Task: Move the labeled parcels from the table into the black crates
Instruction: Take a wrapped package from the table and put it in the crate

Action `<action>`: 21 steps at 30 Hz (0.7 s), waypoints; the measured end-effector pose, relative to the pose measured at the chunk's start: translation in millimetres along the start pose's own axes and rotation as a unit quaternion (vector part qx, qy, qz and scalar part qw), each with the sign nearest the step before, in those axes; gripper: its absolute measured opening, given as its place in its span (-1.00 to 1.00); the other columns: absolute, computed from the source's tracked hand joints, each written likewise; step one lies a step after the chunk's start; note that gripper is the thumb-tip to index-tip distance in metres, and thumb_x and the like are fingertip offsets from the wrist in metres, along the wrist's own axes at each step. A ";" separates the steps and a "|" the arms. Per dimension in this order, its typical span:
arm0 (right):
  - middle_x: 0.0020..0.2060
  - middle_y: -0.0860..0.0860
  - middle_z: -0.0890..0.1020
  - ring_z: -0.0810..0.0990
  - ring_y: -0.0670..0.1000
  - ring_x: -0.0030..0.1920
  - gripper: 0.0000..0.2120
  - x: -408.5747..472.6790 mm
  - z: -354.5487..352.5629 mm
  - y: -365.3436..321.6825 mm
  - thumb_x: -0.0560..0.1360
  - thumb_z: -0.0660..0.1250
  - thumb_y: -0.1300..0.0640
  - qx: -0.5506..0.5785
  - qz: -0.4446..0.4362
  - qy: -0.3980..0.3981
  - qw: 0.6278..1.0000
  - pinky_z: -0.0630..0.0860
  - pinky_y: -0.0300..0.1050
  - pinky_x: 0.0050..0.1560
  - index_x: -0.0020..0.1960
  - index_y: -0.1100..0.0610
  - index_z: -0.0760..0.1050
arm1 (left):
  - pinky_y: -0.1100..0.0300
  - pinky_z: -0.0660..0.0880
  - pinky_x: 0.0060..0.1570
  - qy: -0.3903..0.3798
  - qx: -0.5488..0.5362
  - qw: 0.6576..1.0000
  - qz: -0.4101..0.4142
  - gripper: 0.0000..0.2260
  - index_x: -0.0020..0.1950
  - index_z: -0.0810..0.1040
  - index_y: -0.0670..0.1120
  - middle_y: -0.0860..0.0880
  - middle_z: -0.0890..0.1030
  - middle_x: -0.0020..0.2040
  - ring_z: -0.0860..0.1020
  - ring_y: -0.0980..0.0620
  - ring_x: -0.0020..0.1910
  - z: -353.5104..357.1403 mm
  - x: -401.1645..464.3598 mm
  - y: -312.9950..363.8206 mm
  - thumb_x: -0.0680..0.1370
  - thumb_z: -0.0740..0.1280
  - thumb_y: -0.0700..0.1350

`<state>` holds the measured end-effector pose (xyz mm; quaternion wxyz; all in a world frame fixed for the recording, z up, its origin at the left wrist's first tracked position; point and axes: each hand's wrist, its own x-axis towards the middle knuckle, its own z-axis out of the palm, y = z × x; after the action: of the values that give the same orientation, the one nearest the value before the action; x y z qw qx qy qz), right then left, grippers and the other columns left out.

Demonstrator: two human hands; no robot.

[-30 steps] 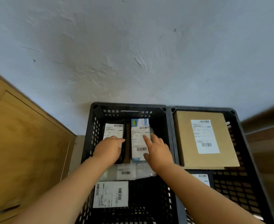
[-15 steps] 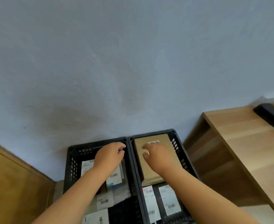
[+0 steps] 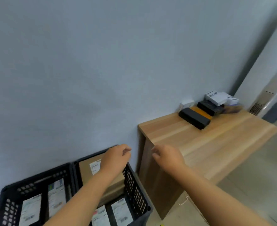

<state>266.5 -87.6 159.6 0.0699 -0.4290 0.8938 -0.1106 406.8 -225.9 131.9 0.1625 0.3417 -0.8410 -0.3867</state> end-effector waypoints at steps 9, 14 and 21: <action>0.14 -0.06 0.61 0.56 -0.02 0.12 -0.70 -74.3 -101.6 196.5 0.59 0.19 0.01 -0.008 0.098 0.051 0.994 0.47 -0.17 -0.03 0.29 -0.02 0.48 | 0.31 0.39 -0.08 -0.026 0.005 0.997 0.074 -0.81 0.15 0.56 0.12 0.23 0.54 -0.03 0.46 0.25 -0.05 134.5 -12.3 174.1 0.58 0.24 0.00; 0.13 -0.06 0.61 0.56 -0.02 0.11 -0.70 -86.0 -133.5 259.5 0.58 0.19 0.01 -0.005 0.122 0.067 0.990 0.49 -0.11 0.10 0.29 -0.03 0.47 | 0.32 0.40 -0.08 -0.046 0.010 0.993 0.105 -0.80 0.16 0.58 0.07 0.16 0.59 0.07 0.48 0.24 -0.02 173.7 -0.8 224.5 0.58 0.24 -0.03; 0.13 -0.04 0.61 0.54 0.01 0.12 -0.70 -69.3 -148.6 332.7 0.58 0.18 0.01 -0.001 0.137 0.067 0.988 0.48 -0.07 0.15 0.29 -0.03 0.47 | 0.21 0.50 0.04 -0.053 0.016 0.990 0.128 -0.82 0.14 0.58 0.05 0.15 0.58 0.02 0.52 0.18 0.03 217.3 42.7 258.6 0.58 0.25 -0.06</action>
<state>27.0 189.1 219.6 0.0237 -0.2940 0.9469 -0.1281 143.4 -17.6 188.4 0.1603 0.2132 -0.8911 -0.3671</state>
